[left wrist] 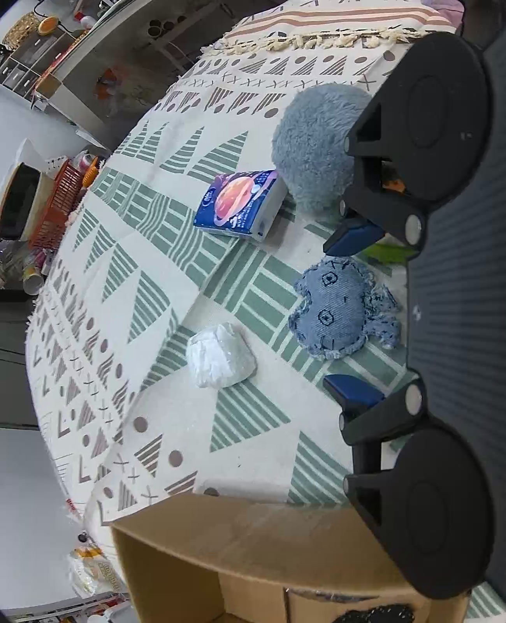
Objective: Organize soft objects
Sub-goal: 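Grasp the blue denim octopus plush with the left tool while the right tool holds the hamburger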
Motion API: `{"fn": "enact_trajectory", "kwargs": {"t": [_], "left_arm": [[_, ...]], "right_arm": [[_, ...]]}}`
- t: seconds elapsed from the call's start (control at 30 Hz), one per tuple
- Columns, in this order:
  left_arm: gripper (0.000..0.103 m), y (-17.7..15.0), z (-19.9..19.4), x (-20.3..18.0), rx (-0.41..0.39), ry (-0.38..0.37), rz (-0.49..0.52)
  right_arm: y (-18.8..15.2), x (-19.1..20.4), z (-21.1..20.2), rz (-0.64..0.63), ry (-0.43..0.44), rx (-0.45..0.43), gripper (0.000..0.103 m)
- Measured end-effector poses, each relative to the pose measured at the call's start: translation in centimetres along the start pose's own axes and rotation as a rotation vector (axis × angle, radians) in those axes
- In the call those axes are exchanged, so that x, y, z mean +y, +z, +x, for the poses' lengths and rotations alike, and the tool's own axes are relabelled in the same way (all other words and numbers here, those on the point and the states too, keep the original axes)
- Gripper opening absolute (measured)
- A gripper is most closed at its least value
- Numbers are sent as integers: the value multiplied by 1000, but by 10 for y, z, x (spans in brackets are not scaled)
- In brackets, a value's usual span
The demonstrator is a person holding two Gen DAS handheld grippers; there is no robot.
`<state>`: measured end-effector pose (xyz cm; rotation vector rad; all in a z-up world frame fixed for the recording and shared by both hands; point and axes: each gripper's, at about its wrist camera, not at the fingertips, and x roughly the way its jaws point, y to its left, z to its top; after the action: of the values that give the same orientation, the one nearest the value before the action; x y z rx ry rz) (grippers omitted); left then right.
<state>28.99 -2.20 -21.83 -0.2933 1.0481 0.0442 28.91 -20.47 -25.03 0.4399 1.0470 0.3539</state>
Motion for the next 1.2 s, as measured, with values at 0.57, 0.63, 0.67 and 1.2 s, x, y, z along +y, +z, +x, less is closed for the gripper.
{"fn": "enact_trajectory", "kwargs": {"t": [0.57,0.63,0.67,1.2], "left_arm": [[0,-12,-26,9,-65,-34,-51],[0,-14,-34,11,-79,-51,-61],[0,-15,-37,11,-88,-63,-64],[63,-16,-10,2,-77,-11,-38]], "right_arm": [[-12,25,-18,-81,-6,-8,28],[-14,27,-26,-72,-30,-20,28],[-15,28,-29,-64,-32,-27,28],[-20,16,-49,-63,-97,-107,28]]}}
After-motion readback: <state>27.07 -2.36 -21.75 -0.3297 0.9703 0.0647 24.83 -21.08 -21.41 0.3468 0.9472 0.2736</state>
